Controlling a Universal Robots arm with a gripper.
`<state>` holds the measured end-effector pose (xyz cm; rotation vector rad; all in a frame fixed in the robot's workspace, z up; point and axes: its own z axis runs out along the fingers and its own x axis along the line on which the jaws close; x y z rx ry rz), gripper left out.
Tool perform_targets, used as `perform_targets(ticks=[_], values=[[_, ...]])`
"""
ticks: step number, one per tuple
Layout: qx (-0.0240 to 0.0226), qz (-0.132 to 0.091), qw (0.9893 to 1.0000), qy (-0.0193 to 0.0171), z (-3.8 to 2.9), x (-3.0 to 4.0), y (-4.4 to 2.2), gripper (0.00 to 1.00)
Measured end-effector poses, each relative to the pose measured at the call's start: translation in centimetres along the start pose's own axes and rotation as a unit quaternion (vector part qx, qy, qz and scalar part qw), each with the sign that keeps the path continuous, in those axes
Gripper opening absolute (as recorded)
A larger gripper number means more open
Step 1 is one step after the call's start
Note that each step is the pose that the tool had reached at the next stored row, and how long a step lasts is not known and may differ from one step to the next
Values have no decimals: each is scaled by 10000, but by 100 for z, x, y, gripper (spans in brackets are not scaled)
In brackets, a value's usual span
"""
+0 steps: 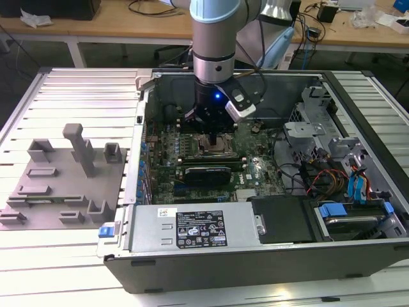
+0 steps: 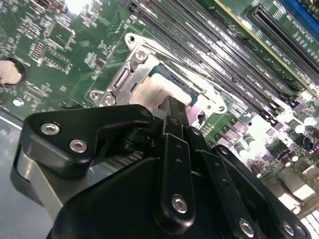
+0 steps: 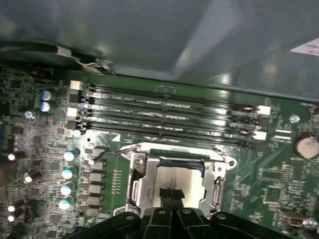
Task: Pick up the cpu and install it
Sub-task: 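Close the cpu cover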
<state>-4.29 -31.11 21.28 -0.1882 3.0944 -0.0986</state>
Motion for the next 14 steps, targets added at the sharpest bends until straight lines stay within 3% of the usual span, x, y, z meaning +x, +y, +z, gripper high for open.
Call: perform_targets(ticks=[2, 7, 14], values=[[-22, -12, 9998, 183, 3, -2, 0, 11], [-23, -12, 9998, 186, 6, 1, 0, 11], [-24, -12, 9998, 186, 32, 89, 13, 11]])
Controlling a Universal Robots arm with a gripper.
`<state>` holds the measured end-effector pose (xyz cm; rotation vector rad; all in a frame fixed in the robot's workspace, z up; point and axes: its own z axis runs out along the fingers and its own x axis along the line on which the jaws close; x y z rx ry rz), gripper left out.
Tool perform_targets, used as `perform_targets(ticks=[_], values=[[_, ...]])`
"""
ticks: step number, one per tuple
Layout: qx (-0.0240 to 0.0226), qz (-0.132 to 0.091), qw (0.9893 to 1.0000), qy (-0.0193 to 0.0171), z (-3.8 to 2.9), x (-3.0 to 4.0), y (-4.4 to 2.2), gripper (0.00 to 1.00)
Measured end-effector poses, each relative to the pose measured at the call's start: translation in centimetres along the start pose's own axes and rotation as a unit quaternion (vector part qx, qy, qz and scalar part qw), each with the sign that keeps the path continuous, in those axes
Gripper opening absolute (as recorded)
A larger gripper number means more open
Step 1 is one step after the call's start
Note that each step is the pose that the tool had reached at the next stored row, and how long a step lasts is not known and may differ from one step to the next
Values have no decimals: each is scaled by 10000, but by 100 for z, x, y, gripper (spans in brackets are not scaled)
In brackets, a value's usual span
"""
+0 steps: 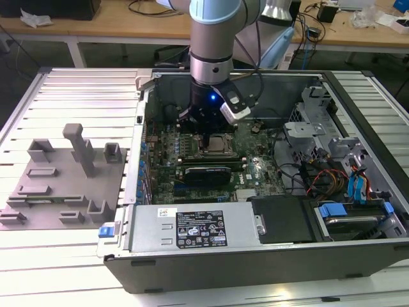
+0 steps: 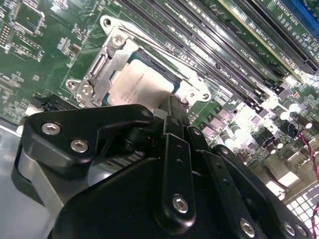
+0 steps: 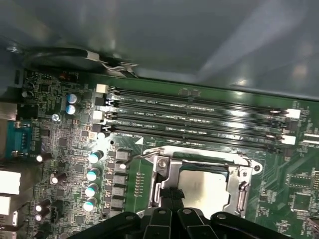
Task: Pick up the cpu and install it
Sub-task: 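Close the cpu cover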
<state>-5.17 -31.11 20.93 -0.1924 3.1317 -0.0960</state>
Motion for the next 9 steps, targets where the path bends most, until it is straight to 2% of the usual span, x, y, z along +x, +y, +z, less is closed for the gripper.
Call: perform_targets(ticks=[9], values=[[3, 1, 10000, 2, 53, 17, 4, 11]])
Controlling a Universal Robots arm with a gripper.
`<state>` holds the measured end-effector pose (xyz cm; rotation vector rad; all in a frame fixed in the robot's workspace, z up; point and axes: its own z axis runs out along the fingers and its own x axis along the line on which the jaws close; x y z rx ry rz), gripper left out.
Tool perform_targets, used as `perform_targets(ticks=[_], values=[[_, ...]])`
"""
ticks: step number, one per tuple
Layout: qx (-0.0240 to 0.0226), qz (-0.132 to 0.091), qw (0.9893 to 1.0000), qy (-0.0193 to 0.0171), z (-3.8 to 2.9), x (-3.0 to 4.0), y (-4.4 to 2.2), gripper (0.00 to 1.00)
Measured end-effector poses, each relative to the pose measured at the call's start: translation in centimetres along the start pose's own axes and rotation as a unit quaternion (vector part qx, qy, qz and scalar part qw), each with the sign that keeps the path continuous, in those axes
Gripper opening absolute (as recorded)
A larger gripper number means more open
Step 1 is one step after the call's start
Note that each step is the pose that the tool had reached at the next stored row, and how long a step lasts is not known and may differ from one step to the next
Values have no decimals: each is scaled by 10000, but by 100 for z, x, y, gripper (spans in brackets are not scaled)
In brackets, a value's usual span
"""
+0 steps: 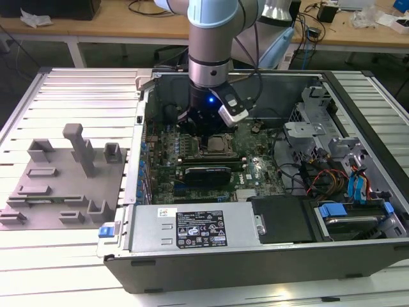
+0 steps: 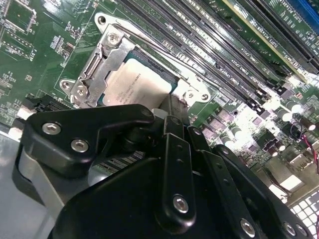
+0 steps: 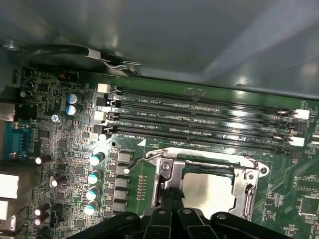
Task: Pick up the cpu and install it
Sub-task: 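Close the cpu cover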
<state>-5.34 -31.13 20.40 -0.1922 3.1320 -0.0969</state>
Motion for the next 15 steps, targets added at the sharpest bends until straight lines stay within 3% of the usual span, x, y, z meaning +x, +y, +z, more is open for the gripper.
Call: perform_targets(ticks=[15], values=[[-6, 0, 10000, -5, 14, 38, 8, 11]])
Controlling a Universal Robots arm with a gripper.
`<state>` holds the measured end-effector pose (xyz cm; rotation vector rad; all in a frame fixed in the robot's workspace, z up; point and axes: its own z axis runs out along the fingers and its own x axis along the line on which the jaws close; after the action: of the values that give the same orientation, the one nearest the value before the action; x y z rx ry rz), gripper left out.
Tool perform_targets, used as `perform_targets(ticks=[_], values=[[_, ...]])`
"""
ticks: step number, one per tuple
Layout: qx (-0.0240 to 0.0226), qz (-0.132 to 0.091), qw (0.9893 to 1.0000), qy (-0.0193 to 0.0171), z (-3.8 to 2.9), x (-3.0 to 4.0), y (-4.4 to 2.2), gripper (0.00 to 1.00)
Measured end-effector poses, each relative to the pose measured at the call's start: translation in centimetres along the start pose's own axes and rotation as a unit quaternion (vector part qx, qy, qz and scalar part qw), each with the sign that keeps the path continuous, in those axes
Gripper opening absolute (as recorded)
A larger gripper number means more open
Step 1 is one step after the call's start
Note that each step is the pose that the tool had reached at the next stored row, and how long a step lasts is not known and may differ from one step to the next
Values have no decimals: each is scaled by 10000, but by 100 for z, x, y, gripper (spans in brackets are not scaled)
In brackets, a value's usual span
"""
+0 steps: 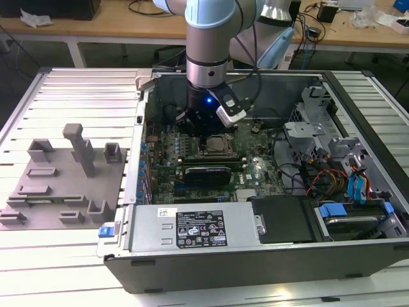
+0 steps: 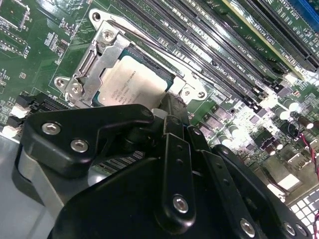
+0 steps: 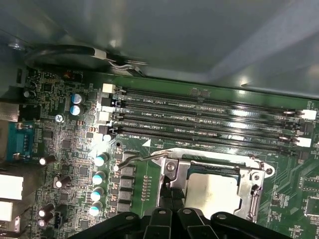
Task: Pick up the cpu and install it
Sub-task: 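Close the cpu cover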
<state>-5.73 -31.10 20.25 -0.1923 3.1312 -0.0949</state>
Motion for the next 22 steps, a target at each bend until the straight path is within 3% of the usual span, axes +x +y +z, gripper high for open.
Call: perform_targets(ticks=[6, 11, 16, 20, 22], values=[[4, 0, 10000, 3, -49, 1, -4, 11], [4, -1, 10000, 3, -208, 1, -14, 11], [12, 1, 10000, -41, -207, -5, -14, 11], [13, 2, 10000, -40, -203, -130, -29, 11], [12, 2, 10000, -40, -200, -233, -42, 11]])
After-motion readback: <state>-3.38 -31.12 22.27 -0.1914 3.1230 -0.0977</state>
